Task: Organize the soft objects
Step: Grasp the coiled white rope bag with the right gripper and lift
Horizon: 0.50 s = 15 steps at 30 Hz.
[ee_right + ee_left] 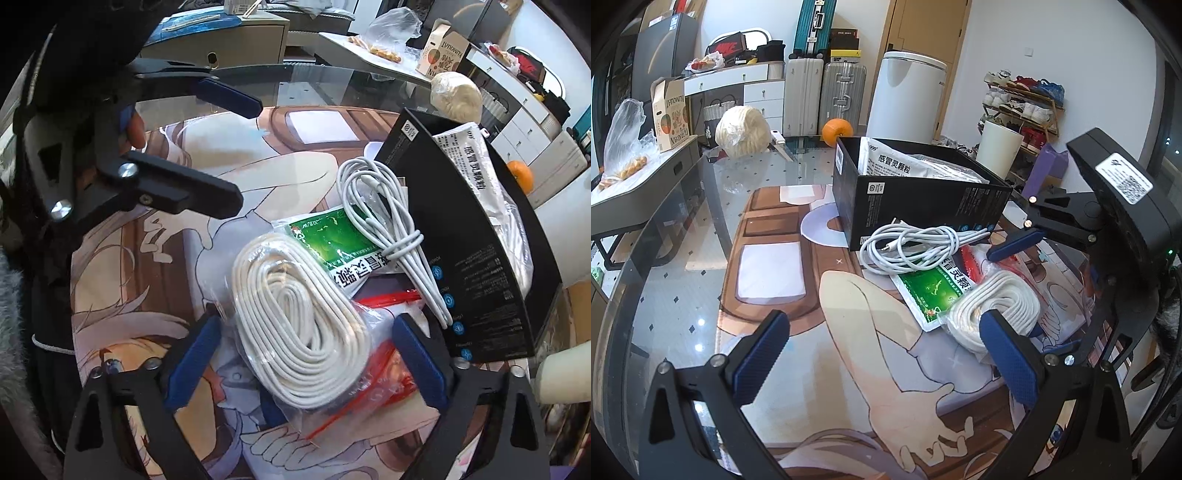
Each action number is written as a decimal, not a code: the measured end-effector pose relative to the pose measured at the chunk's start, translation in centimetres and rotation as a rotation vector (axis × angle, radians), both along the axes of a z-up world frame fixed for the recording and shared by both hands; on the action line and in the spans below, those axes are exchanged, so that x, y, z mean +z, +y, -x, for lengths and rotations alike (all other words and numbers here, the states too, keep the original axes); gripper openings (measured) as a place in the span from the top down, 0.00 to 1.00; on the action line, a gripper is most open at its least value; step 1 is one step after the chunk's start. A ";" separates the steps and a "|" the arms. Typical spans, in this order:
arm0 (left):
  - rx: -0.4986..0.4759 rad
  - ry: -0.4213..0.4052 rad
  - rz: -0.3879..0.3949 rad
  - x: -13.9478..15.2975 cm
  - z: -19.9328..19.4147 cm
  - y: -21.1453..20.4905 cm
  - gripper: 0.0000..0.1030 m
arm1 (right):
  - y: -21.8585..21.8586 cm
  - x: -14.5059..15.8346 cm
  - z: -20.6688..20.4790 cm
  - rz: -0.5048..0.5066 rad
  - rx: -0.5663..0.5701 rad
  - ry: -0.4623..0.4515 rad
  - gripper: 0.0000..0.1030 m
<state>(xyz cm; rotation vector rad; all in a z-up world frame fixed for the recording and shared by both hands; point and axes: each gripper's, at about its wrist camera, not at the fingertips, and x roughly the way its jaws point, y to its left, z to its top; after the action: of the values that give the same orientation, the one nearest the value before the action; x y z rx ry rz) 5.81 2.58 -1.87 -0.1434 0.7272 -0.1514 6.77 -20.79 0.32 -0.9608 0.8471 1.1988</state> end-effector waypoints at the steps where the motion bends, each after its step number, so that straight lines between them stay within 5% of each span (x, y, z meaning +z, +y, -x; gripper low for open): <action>1: 0.000 -0.001 0.001 0.0 0.0 0.0 0.00 | -0.3 0.1 0.2 -0.006 -0.002 -0.005 0.18; 10: 0.010 -0.001 0.009 0.0 0.0 0.2 0.00 | -3.1 1.4 0.6 -0.102 -0.095 -0.015 0.57; 15: 0.014 0.002 0.023 -0.1 -0.1 0.5 0.00 | -5.2 2.2 1.2 -0.190 -0.173 -0.008 0.61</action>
<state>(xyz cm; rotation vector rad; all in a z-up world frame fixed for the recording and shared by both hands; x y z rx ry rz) 5.87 3.04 -1.96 -0.1707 0.7263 -0.1464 5.54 -25.96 2.55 -0.7231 0.7787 1.1040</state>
